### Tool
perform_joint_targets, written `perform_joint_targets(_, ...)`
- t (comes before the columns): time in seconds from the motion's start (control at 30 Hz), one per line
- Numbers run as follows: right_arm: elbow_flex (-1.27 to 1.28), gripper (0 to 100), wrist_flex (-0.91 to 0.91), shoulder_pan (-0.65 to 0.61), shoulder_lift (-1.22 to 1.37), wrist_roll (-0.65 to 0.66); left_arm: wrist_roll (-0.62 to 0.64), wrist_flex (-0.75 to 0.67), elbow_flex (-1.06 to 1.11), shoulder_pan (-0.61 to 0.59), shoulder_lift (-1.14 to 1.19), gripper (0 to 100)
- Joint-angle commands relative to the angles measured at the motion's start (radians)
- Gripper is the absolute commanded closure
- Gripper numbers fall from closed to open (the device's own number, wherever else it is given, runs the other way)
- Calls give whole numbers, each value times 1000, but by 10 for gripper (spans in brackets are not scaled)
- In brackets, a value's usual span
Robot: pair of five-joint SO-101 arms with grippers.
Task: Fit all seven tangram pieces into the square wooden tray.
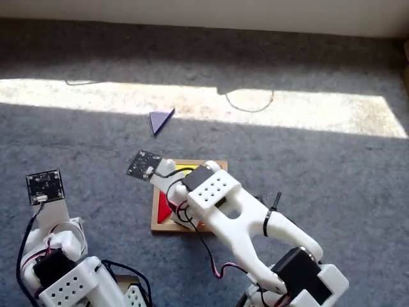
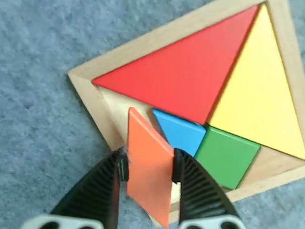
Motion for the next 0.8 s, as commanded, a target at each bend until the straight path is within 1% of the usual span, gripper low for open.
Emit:
perform_joint_targets(0.0, -8, 975, -27, -48, 1, 8, 3, -18, -5, -12, -5, 815)
perform_joint_targets(0.17, -8, 957, -28, -73, 31, 6, 3, -18, -5, -10, -5, 815)
perform_joint_targets(0.33, -8, 820, -27, -74, 45, 3, 3, -18, -5, -10, -5, 815)
perform_joint_targets(0.4, -8, 786, -22, -74, 41, 2, 3, -18, -5, -10, -5, 815)
perform_joint_targets(0.63, -8, 774, -16, -77, 38, 2, 3, -18, -4, -10, -5, 815)
perform_joint_targets(0.77, -10, 774, 19, -76, -53, -6, 3, -18, -4, -10, -5, 815)
